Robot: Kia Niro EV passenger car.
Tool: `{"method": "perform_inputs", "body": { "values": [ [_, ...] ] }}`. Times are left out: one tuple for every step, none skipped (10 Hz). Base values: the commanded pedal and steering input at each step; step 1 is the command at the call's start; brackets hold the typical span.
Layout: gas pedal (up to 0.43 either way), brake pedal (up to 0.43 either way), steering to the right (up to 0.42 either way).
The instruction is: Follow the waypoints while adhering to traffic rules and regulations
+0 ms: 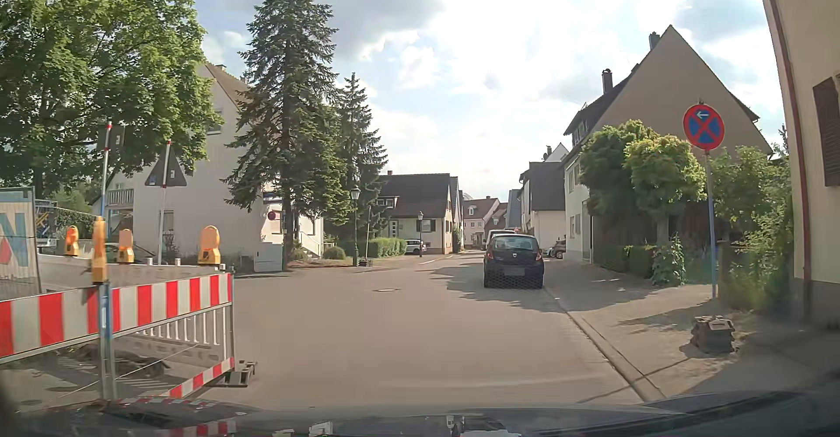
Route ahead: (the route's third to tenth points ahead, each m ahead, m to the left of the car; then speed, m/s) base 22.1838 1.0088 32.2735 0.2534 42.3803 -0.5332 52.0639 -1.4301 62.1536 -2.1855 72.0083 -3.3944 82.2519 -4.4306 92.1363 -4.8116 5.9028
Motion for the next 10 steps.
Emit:
{"method": "perform_inputs", "body": {
  "values": [
    [0.087,0.000,-0.008],
    [0.098,0.000,-0.008],
    [0.098,0.000,-0.010],
    [0.098,0.000,-0.017],
    [0.098,0.000,-0.028],
    [0.098,0.000,-0.041],
    [0.098,0.000,-0.047],
    [0.098,0.000,-0.048],
    [0.098,0.000,-0.045],
    [0.098,0.000,-0.042]
  ]
}}
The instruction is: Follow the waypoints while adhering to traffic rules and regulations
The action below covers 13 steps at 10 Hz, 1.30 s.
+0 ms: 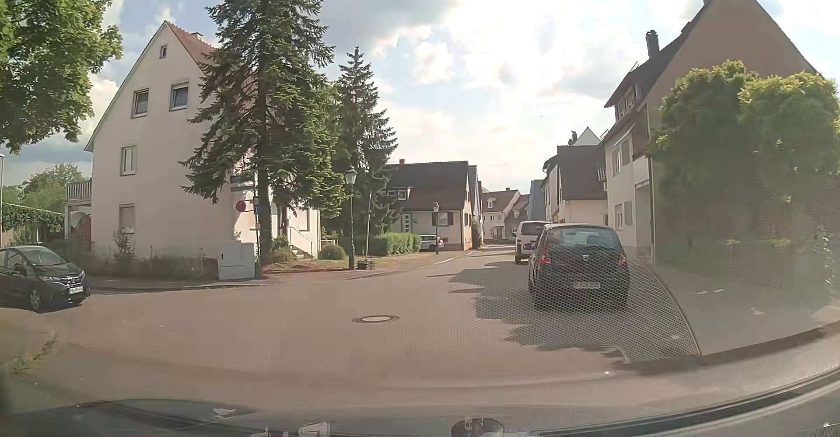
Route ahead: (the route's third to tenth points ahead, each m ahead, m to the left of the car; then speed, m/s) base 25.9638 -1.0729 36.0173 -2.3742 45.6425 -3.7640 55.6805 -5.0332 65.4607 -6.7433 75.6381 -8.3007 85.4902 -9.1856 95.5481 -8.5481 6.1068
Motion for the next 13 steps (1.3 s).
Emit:
{"method": "perform_inputs", "body": {
  "values": [
    [0.098,0.000,-0.037],
    [0.118,0.000,-0.031],
    [0.118,0.000,-0.025],
    [0.118,0.000,-0.014],
    [0.130,0.000,-0.004],
    [0.130,0.000,0.006],
    [0.130,0.000,0.011],
    [0.138,0.000,0.015],
    [0.150,0.000,0.019],
    [0.150,0.000,0.025],
    [0.150,0.000,0.035],
    [0.150,0.000,0.044],
    [0.150,0.000,0.052]
  ]
}}
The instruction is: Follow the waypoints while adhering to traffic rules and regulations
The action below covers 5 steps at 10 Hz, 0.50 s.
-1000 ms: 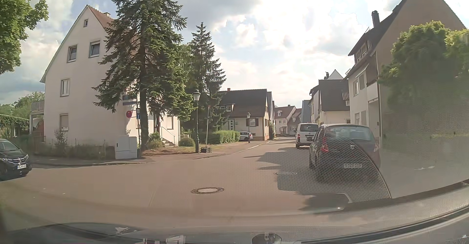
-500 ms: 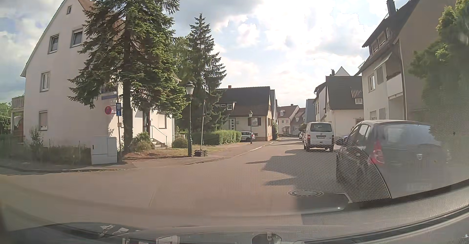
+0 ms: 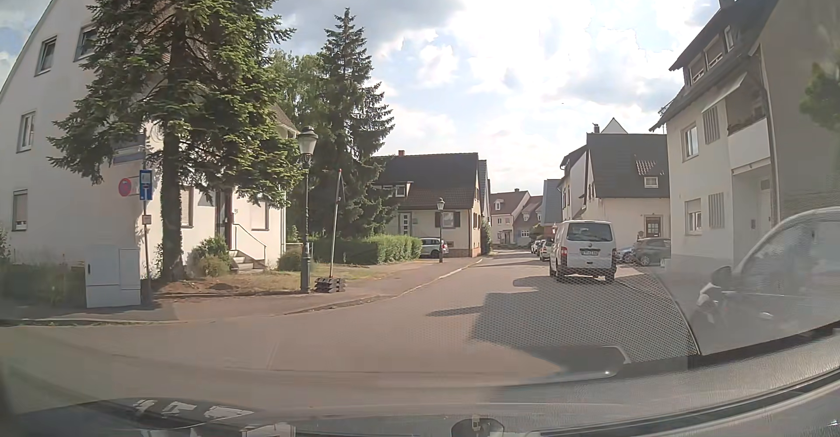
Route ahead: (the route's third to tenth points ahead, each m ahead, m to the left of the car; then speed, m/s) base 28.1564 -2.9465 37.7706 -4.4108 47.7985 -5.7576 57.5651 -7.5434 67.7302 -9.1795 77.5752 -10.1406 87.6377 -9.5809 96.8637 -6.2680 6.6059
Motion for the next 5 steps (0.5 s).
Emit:
{"method": "perform_inputs", "body": {
  "values": [
    [0.150,0.000,0.056],
    [0.150,0.000,0.056],
    [0.150,0.000,0.056],
    [0.150,0.000,0.057],
    [0.150,0.000,0.056]
  ]
}}
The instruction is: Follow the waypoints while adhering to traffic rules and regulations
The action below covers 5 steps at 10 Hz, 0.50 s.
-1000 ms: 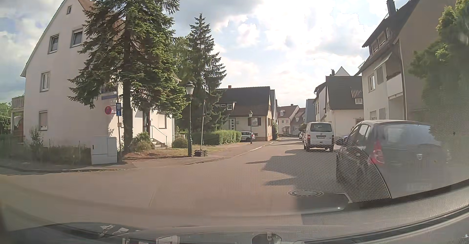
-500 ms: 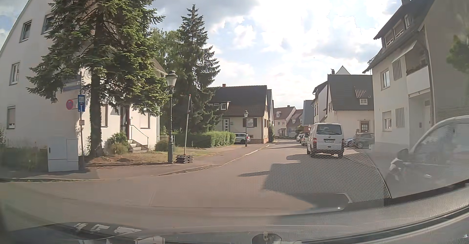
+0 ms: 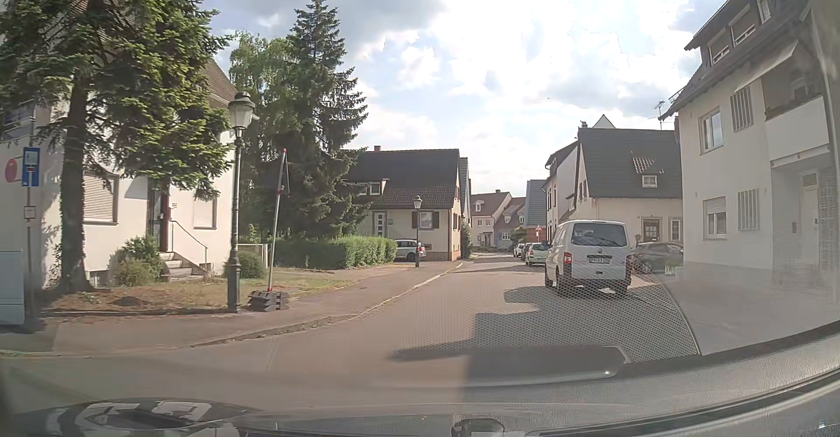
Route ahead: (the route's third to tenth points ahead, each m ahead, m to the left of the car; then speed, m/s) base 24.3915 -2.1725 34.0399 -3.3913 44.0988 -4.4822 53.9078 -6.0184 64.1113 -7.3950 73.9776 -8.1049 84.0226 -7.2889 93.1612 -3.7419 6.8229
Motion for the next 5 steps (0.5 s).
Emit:
{"method": "perform_inputs", "body": {
  "values": [
    [0.150,0.000,0.056],
    [0.138,0.000,0.055],
    [0.138,0.000,0.054],
    [0.130,0.000,0.052],
    [0.118,0.000,0.050]
  ]
}}
